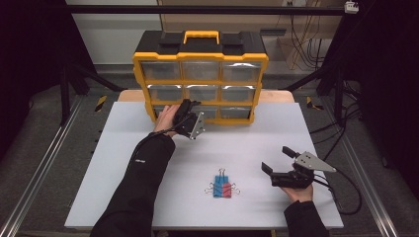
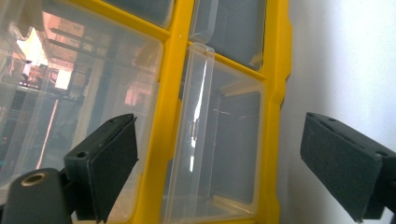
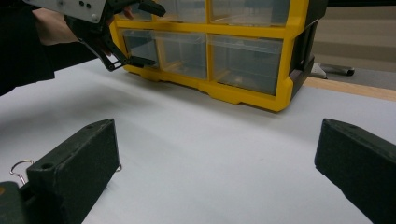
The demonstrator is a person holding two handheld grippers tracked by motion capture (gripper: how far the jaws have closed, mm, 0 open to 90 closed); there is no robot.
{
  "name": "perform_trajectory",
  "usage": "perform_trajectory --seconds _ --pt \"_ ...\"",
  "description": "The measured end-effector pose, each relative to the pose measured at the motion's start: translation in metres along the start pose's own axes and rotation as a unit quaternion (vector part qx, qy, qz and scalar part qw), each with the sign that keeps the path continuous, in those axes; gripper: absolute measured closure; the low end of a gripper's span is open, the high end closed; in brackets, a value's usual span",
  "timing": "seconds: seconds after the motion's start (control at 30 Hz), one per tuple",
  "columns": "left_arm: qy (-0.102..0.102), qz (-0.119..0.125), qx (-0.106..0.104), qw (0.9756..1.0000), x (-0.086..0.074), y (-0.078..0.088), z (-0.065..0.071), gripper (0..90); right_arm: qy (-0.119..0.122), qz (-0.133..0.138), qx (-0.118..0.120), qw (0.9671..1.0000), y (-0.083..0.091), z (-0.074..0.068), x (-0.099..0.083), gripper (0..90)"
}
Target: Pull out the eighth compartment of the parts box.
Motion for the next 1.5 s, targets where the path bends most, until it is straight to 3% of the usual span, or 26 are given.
perform_trajectory --seconds 0.23,0.47,0.53,0.63,0.7,0.77,0.87,0.9,1.0,1.03,1.23,1.33,1.5 --pt "0.004 0.0 -0.007 1.0 0.0 -0.007 0.006 14.1 -0.003 0.002 0.002 1.0 0.001 -0.001 0.001 0.4" --pt "-0.017 -0.011 -0.004 0.9998 -0.001 -0.014 0.012 20.2 -0.005 0.002 0.001 1.0 0.001 -0.001 0.001 0.4" --pt "-0.031 -0.02 0.003 0.9993 -0.003 -0.016 0.012 21.7 -0.003 0.003 0.0 1.0 0.001 0.0 0.001 0.4" --pt "-0.025 -0.016 0.005 0.9995 -0.002 -0.017 0.011 23.8 -0.004 0.002 0.002 1.0 0.001 -0.001 0.001 0.4" --pt "-0.035 -0.022 0.013 0.9991 -0.003 -0.017 0.009 25.9 -0.002 0.005 -0.001 1.0 0.001 0.0 0.001 0.4" --pt "-0.02 -0.006 0.015 0.9997 0.0 -0.02 0.011 27.9 -0.001 0.005 -0.001 1.0 0.001 0.001 0.002 0.4" --pt "-0.046 -0.024 0.034 0.9981 -0.004 -0.018 0.007 30.3 0.0 0.005 -0.001 1.0 0.001 0.001 0.002 0.4" --pt "-0.028 -0.003 0.033 0.9991 -0.001 -0.02 0.01 32.5 0.0 0.005 -0.001 1.0 0.001 0.001 0.001 0.4" --pt "-0.033 -0.004 0.042 0.9986 -0.001 -0.02 0.009 37.2 -0.001 0.006 0.0 1.0 0.002 0.0 0.002 0.4" --pt "-0.059 -0.028 0.051 0.9965 -0.004 -0.017 0.005 39.5 -0.001 0.007 0.001 1.0 0.002 0.0 0.002 0.4" --pt "-0.065 -0.032 0.065 0.9953 -0.004 -0.017 0.004 46.1 0.0 0.007 0.001 1.0 0.002 0.0 0.002 0.4" --pt "-0.079 -0.035 0.081 0.993 -0.004 -0.017 0.003 51.9 0.0 0.007 0.001 1.0 0.002 0.0 0.002 0.4" --pt "-0.078 -0.037 0.093 0.9919 -0.004 -0.017 0.001 57.5 -0.001 0.006 0.001 1.0 0.002 0.0 0.002 0.4"
Point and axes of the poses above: each handheld gripper's, and its own axes: y roughly backward along the jaws, x roughly out of its top, z roughly to its right, the point moved 9 cm from there along -y, roughly forward along the jaws, and after that the axes turned 9 degrees about -z, right-handed, at the moved point
